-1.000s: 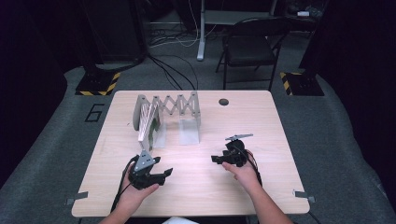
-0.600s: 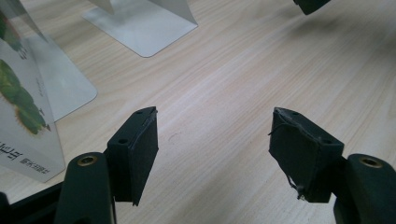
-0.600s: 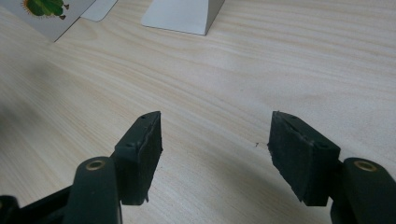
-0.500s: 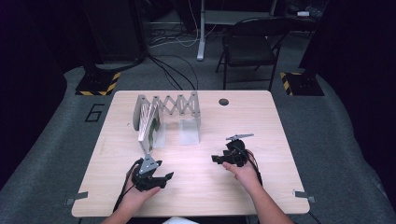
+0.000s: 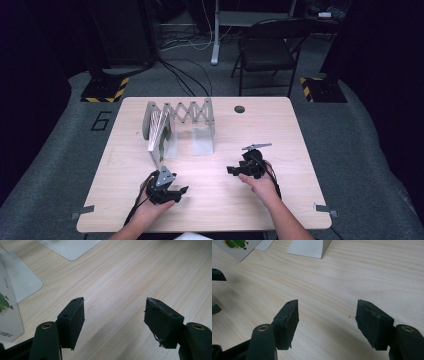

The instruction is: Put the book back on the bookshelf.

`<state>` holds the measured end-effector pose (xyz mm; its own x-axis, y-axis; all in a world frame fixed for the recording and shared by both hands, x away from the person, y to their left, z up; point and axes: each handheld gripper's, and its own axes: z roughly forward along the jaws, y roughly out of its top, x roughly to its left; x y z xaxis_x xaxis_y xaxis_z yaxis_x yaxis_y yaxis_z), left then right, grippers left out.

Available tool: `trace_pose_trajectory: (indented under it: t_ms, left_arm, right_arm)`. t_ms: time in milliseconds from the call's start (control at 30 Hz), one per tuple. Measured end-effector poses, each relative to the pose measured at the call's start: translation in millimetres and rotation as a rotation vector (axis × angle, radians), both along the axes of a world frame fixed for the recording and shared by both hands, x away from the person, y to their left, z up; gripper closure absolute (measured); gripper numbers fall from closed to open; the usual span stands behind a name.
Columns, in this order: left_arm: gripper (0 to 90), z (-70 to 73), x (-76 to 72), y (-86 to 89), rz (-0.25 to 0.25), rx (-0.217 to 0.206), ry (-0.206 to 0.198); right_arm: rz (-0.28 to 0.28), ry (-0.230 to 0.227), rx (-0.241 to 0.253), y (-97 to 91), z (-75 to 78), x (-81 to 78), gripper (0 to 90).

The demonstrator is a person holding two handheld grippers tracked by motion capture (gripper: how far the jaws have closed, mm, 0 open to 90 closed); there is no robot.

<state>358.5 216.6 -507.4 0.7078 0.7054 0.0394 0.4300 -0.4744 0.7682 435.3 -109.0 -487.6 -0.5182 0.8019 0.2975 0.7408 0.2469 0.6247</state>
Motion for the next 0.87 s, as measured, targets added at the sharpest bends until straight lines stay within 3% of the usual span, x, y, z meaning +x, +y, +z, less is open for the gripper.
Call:
trace_pose_trajectory:
  t_ms: [400, 867]
  left_arm:
    - [31.9, -6.4, 6.7, -1.6, 0.005, 0.026, 0.005]
    - [32.0, -5.1, 7.1, -5.8, 0.007, 0.014, -0.013]
  right_arm:
    - [-0.002, -0.005, -0.004, -2.9, -0.3, -1.0, 34.6]
    - [-0.016, -0.007, -0.001, -6.7, -0.8, -2.9, 34.6]
